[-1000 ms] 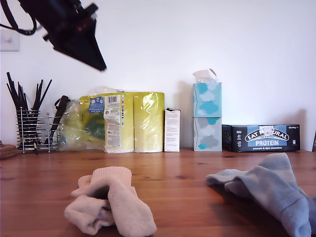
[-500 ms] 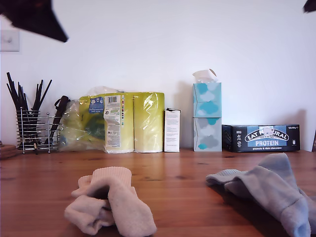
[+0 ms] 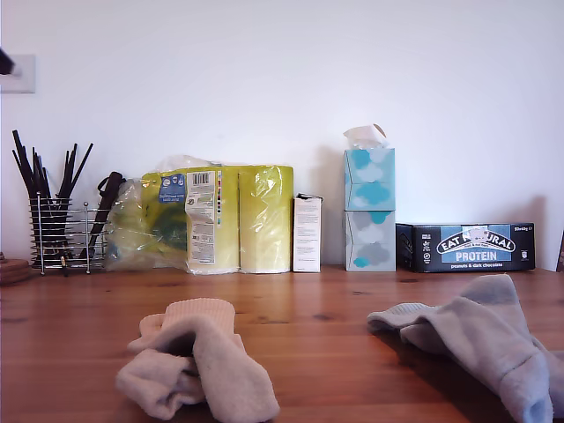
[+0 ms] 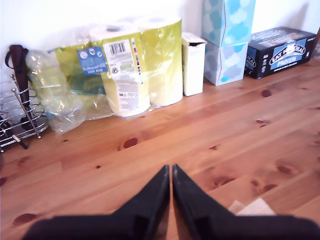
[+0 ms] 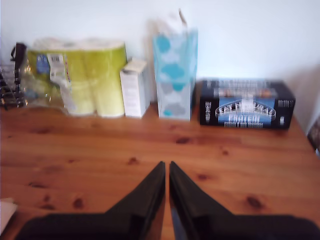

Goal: Pair up the socks based on colour and pattern, by placing each sock on top of its pair

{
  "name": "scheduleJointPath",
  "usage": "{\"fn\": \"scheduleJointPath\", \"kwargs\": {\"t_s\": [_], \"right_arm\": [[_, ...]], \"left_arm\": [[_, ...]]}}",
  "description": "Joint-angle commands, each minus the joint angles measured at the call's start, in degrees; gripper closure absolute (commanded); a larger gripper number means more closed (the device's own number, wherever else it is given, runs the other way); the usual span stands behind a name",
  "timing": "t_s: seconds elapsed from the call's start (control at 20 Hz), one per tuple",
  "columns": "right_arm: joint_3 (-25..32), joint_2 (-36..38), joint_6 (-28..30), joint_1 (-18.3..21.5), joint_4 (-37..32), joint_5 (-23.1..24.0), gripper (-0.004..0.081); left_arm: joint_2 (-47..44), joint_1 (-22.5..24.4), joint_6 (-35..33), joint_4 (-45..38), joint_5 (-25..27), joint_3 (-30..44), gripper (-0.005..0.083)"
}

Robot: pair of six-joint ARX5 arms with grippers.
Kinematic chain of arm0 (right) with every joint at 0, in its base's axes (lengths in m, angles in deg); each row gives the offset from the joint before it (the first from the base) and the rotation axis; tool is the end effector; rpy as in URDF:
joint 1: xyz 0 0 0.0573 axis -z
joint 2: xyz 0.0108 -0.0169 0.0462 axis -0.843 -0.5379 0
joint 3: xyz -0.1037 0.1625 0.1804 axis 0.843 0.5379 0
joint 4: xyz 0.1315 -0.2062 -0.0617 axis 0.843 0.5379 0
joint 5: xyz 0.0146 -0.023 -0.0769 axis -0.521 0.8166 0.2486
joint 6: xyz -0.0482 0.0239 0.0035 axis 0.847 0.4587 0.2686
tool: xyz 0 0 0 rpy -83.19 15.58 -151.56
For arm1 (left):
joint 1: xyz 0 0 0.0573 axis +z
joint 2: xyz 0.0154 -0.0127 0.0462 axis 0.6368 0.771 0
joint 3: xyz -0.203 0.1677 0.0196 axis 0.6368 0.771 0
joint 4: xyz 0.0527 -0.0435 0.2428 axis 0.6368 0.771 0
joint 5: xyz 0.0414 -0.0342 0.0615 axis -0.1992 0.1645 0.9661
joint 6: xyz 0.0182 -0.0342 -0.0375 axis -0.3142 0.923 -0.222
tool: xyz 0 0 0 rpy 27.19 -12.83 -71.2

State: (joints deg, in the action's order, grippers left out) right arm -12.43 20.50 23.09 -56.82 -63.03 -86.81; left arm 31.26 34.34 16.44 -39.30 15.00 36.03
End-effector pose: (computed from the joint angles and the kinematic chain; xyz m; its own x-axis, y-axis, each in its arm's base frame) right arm 0.1101 0.0052 0.2721 0.9666 0.2126 -0.1429 -0.2134 0.9769 0.0099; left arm 0.1473 -0.0212 0.2661 0.9091 -0.3558 -0.2167 0.3622 0.9320 -0.0108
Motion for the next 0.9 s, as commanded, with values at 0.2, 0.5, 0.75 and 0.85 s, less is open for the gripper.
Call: {"fn": "scheduleJointPath", "kwargs": {"t_s": [0.2, 0.5, 0.75, 0.85], "right_arm": [[-0.24, 15.93, -0.74, -0.24, 11.98, -0.24, 0.0783], [-0.24, 18.64, -1.46, -0.24, 20.31, -1.53, 0.0783], [-0.24, 17.99, -1.29, -0.24, 20.37, -1.53, 0.0783], [-0.24, 17.97, -1.31, -0.24, 20.35, -1.53, 0.0783]], "left_arm": [[-17.14, -0.04, 1.38, 11.8, 3.23, 1.57, 0.0797], [-23.61, -0.04, 1.46, 18.16, 3.17, 1.53, 0.0797], [-22.77, -0.04, 1.46, 22.69, 3.19, 1.53, 0.0797], [-22.77, -0.04, 1.46, 24.5, 3.17, 1.53, 0.0797]]}}
